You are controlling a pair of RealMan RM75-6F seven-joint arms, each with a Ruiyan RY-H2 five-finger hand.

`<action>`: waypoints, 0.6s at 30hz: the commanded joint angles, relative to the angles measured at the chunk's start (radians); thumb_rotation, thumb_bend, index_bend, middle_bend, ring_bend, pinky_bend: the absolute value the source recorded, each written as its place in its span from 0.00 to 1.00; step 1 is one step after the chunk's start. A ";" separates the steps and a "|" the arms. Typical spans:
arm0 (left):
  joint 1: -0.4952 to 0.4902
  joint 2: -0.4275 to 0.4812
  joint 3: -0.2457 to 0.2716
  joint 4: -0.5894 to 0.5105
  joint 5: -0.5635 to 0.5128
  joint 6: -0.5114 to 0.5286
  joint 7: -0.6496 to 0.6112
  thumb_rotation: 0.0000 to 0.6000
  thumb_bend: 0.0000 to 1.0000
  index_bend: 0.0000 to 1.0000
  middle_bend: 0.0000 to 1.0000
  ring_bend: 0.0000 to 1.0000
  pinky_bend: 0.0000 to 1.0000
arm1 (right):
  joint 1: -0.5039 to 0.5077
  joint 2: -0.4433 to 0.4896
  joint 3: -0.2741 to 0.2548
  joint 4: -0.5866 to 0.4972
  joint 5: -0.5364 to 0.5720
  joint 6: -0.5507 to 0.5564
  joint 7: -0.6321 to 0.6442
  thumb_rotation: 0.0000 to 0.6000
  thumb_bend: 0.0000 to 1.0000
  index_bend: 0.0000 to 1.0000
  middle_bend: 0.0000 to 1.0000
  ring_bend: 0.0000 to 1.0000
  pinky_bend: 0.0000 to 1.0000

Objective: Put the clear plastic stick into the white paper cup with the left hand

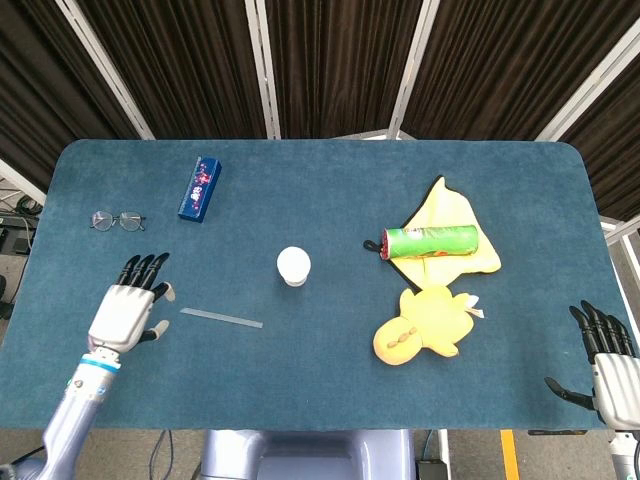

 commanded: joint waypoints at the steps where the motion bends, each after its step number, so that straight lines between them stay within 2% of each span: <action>1: -0.037 -0.047 -0.024 0.029 -0.057 -0.040 0.044 1.00 0.26 0.46 0.00 0.00 0.00 | 0.000 0.001 0.000 0.000 -0.001 0.000 0.002 1.00 0.08 0.00 0.00 0.00 0.00; 9: -0.113 -0.140 -0.041 0.073 -0.182 -0.117 0.152 1.00 0.29 0.46 0.00 0.00 0.00 | 0.001 0.003 -0.001 0.001 -0.002 -0.002 0.007 1.00 0.07 0.00 0.00 0.00 0.00; 18: -0.163 -0.234 -0.031 0.123 -0.275 -0.123 0.235 1.00 0.29 0.47 0.00 0.00 0.00 | 0.003 0.005 -0.002 0.004 -0.004 -0.005 0.016 1.00 0.08 0.00 0.00 0.00 0.00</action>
